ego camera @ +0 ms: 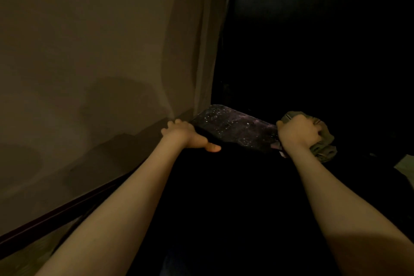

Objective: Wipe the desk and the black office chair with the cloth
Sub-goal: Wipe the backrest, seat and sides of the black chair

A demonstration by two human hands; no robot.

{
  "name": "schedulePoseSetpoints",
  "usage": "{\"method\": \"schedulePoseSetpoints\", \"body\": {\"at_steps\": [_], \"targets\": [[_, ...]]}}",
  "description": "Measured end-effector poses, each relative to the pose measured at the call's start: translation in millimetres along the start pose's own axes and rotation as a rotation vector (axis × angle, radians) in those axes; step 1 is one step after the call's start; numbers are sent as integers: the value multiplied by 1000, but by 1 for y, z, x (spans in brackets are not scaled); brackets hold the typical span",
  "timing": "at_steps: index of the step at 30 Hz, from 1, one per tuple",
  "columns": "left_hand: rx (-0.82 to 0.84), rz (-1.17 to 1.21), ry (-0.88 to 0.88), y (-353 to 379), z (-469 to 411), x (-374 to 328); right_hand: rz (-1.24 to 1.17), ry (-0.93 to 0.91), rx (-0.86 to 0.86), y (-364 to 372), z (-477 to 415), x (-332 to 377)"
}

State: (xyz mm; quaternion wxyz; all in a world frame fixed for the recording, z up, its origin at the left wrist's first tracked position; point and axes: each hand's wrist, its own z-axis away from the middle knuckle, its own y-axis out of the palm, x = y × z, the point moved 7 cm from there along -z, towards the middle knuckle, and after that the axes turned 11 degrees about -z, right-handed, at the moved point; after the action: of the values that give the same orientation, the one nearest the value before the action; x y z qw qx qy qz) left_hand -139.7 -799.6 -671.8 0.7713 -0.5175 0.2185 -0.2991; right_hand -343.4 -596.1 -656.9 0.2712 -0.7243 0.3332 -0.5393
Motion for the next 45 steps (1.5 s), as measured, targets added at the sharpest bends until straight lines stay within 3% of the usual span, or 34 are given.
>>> {"method": "schedulePoseSetpoints", "body": {"at_steps": [9,19,24,28,33,38,42,45], "targets": [[6,-48,56,2,-6,-2,-1,-66,115,76,17,109],[-107,-32,10,6,-10,-2,-416,-245,573,137,74,216],[-29,22,21,3,-3,1,-539,-198,434,95,54,207],[-2,14,-11,0,-2,3,-538,-180,273,28,15,159],[-42,-1,-15,1,9,3,-192,-221,197,-39,14,61],[-36,34,20,4,8,2,6,-134,96,-59,25,-32],[-19,86,57,5,1,3,27,-25,39,-27,41,-15],[71,278,106,4,-6,14,-43,-38,95,10,59,36]]}}
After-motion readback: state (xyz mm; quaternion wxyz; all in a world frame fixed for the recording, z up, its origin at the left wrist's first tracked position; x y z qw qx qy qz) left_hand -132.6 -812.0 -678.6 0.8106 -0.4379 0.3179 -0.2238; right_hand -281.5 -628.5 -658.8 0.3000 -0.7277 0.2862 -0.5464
